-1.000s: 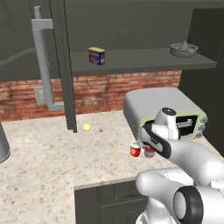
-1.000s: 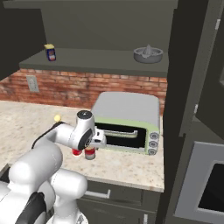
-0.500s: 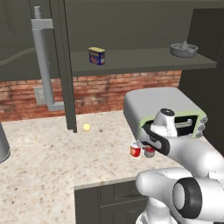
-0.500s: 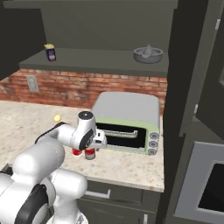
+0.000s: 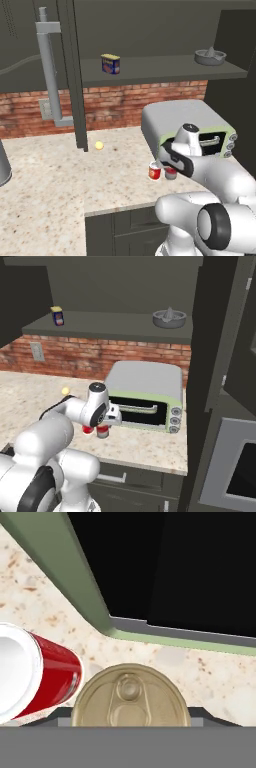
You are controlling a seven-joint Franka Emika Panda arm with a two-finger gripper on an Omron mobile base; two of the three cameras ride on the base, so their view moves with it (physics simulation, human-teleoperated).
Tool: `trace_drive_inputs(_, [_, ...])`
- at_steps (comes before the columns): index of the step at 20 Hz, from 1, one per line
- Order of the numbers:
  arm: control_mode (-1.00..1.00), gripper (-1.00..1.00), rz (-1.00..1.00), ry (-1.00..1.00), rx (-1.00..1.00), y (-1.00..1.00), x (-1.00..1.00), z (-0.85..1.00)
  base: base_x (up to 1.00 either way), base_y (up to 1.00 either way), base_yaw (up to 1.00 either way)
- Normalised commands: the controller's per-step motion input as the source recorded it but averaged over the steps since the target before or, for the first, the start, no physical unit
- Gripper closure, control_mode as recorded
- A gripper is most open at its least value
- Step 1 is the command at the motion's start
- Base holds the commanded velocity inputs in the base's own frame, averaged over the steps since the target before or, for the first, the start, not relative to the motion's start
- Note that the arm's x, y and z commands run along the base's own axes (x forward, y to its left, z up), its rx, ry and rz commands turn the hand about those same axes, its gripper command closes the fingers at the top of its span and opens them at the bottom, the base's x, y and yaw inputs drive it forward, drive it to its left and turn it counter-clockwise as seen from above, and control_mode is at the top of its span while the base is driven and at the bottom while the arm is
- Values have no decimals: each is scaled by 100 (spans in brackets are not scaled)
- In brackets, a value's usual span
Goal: Pick the cans from the counter and place them in their designated side in the cabinet.
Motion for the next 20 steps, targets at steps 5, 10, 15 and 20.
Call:
trace_drive_inputs(5, [-100,100,0,-14,0,0,-33,20,0,0,0])
trace_drive_inputs(10, [-100,100,2,-14,0,0,-33,33,0,0,0])
trace_drive_inputs(15, [-100,100,3,-12,0,0,-38,33,0,0,0])
trace_drive_inputs(20, [-100,100,3,-9,0,0,-34,31,0,0,0])
